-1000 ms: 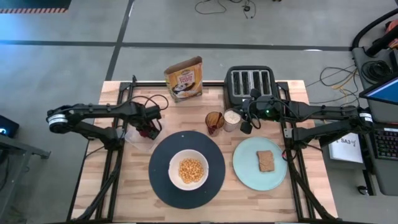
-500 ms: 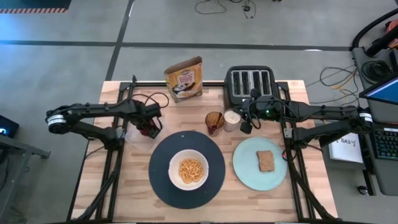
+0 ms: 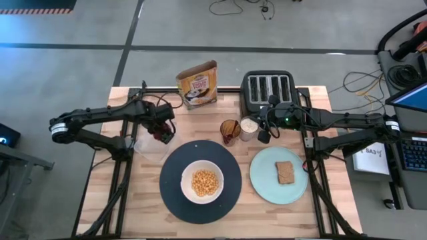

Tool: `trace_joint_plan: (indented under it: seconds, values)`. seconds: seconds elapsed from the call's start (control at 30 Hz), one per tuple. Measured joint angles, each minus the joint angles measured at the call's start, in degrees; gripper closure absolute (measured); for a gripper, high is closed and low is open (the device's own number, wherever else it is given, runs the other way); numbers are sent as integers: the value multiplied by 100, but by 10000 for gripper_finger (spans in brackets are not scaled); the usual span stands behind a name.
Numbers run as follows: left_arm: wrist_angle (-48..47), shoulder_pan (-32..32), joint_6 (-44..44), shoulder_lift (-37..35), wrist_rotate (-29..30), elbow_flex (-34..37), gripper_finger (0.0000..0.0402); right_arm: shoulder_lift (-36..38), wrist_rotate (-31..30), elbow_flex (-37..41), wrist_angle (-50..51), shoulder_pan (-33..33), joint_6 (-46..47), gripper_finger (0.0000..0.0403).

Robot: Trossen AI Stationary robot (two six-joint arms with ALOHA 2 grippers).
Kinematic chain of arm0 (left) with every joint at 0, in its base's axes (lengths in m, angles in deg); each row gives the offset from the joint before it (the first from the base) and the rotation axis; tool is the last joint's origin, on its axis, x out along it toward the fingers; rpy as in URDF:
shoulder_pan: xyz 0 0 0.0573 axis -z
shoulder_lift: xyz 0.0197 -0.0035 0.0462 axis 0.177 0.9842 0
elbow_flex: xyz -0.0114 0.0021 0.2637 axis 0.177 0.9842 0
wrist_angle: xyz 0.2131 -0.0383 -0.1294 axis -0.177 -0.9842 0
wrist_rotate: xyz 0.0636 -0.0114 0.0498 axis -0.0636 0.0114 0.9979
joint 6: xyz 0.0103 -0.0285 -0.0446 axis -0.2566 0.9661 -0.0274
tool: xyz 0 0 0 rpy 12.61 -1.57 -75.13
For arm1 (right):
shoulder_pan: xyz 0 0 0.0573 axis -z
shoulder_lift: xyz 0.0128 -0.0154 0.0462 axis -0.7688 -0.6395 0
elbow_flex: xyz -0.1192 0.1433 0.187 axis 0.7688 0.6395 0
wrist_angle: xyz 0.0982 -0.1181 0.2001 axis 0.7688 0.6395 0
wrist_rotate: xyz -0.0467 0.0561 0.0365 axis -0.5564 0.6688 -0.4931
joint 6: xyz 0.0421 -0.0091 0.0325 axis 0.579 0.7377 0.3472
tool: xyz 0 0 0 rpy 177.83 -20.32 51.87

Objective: Arrange a breakfast setting
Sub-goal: Put the apple on the blue plate beside the toasted bread

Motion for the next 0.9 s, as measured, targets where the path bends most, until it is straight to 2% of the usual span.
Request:
trace_joint_plan:
  seconds: [0.2,0.43,0.5,0.63,0.7,0.8,0.9]
  values:
    - [91,136,-863,-98,13,-760,92,0,16,0,-4,0,-13,346]
    - [1489,665,-2535,-189,15,-1496,92,-1,78,2,-29,-2,-12,346]
    - [2029,864,-2978,-191,12,-1596,92,-2,335,2,-135,-2,-97,346]
    - [3006,1141,-3610,-192,-63,-1601,92,-2,1330,81,-948,-83,-555,346]
    - [3579,1210,-3751,-200,-315,-1468,92,-2,1543,212,-1573,-244,-911,346]
    - [4515,1259,-3801,-196,-1084,-1203,92,-42,1425,425,-2368,-594,-1569,346]
    - [5533,1268,-3556,-194,-1803,-880,92,-217,844,538,-3106,-1113,-2292,346]
